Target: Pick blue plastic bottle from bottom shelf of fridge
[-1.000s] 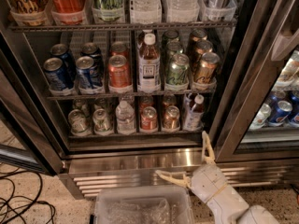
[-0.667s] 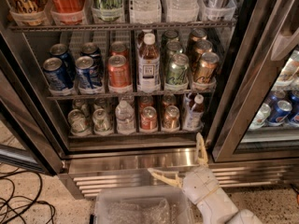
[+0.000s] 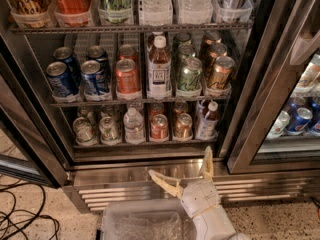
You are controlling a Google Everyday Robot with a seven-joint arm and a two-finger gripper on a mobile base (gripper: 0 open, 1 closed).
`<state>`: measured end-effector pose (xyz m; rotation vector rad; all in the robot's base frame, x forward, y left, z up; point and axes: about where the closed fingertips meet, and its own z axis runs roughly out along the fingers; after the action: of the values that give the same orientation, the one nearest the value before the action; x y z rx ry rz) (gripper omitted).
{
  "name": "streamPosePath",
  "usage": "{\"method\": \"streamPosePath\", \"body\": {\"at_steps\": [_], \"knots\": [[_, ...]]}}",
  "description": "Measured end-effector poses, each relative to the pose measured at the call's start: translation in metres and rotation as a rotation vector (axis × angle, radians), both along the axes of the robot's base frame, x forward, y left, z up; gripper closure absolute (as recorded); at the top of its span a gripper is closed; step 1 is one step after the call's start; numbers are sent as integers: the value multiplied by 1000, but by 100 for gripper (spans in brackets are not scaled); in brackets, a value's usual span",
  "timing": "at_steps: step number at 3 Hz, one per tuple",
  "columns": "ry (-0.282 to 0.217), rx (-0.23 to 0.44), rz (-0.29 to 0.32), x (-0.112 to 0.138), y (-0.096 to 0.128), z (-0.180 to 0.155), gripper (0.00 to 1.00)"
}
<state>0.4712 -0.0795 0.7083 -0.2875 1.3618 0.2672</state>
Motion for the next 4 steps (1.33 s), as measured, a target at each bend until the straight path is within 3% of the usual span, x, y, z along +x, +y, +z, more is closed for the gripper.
{"method": "streamPosePath", "body": {"at_steps": [1,2,3,4], "knots": [[112,4,-87,12,-14,-29,7],[214,-41,-183,17,-38,-52,7],[265,-88,-251,19,-62,-62,22],[256,-128,-256,18,-72,-55,23]]}}
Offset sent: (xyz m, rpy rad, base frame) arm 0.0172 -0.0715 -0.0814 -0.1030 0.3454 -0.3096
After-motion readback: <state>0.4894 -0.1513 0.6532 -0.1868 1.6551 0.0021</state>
